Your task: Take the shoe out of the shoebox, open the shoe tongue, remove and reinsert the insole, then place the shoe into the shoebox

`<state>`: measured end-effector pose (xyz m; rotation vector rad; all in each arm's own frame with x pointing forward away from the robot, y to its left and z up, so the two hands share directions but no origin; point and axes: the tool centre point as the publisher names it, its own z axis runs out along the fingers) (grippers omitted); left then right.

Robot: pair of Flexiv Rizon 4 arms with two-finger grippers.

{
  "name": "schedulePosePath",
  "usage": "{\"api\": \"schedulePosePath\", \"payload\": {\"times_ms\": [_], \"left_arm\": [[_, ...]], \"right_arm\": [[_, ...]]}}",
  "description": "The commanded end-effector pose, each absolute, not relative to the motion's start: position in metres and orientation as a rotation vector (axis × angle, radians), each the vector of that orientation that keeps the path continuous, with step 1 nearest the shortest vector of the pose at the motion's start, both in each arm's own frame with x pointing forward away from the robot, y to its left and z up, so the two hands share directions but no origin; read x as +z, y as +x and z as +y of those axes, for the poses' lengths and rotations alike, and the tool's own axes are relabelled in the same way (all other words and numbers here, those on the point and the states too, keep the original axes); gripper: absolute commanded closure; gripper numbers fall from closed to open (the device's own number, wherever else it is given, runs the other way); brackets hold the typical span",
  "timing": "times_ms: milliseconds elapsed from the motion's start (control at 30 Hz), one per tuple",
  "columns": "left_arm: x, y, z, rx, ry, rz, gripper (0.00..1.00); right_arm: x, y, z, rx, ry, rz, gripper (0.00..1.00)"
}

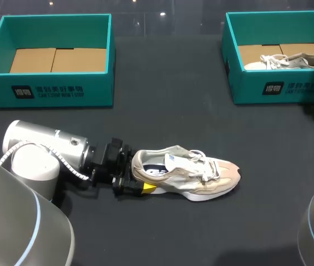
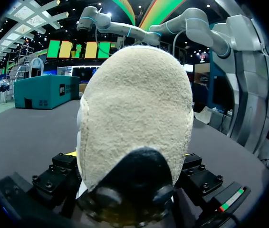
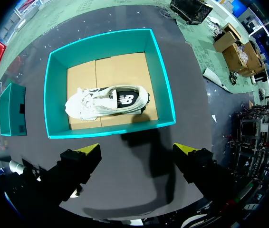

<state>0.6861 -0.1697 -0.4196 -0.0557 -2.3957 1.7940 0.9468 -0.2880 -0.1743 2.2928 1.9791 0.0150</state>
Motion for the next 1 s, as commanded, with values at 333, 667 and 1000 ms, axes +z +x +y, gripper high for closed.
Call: {"api": "schedulePosePath", "payload": {"times_ms": [333, 667, 1000], "left_arm": [[-0.420, 0.687, -0.168, 1.793, -0.056, -2.396, 1.00], [-0.420, 0.687, -0.168, 1.793, -0.056, -2.396, 1.00], [-0.420, 0.687, -0.168, 1.793, -0.056, -2.396, 1.00]], "right_arm": [[-0.169, 0.943, -0.277, 0.010, 2.309, 1.958, 0.00], [-0.166, 0.902, -0.223, -0.003, 2.277, 1.960, 0.00], [-0.157, 0.853, -0.155, 0.045, 2.263, 1.941, 0.00]]}}
